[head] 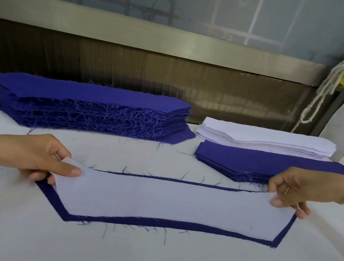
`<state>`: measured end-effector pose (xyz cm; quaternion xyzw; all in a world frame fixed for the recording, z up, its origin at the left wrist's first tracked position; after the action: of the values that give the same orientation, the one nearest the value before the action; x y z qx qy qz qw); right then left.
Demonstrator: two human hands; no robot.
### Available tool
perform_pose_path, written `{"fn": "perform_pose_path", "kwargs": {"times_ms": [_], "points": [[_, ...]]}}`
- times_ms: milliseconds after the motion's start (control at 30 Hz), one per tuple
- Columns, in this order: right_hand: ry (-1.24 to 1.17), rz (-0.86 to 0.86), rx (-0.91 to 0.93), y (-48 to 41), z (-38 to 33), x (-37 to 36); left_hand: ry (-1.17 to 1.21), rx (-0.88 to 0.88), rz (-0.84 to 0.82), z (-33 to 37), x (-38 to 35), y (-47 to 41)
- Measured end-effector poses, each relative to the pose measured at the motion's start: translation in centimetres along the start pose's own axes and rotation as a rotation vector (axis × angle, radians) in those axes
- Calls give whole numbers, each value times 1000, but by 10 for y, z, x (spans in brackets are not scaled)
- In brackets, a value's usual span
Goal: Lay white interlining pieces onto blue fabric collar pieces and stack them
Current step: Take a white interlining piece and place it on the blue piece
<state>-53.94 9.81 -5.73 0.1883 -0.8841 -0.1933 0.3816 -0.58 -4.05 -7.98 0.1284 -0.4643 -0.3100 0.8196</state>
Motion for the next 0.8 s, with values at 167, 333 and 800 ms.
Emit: {"fn": "perform_pose_path", "kwargs": {"times_ms": [167,333,800], "points": [[7,16,-15,0,-2,-3,2,-2,30,1,-3,3],[49,44,-41,-1,-1,-3,-7,-9,62,0,-3,5],[102,76,-106,4,4,4,-142,45,192,-11,9,9]]}}
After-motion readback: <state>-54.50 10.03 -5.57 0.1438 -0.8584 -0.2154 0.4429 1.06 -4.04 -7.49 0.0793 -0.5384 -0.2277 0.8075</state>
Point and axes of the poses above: each hand's wrist, its own y-axis away from the middle knuckle, its own x-axis out of the back of the hand, z = x × y, the point moved 2 cm from there along -y, towards the middle knuckle, and after that the axes turned 2 degrees about -y, right-handed, at the moved point
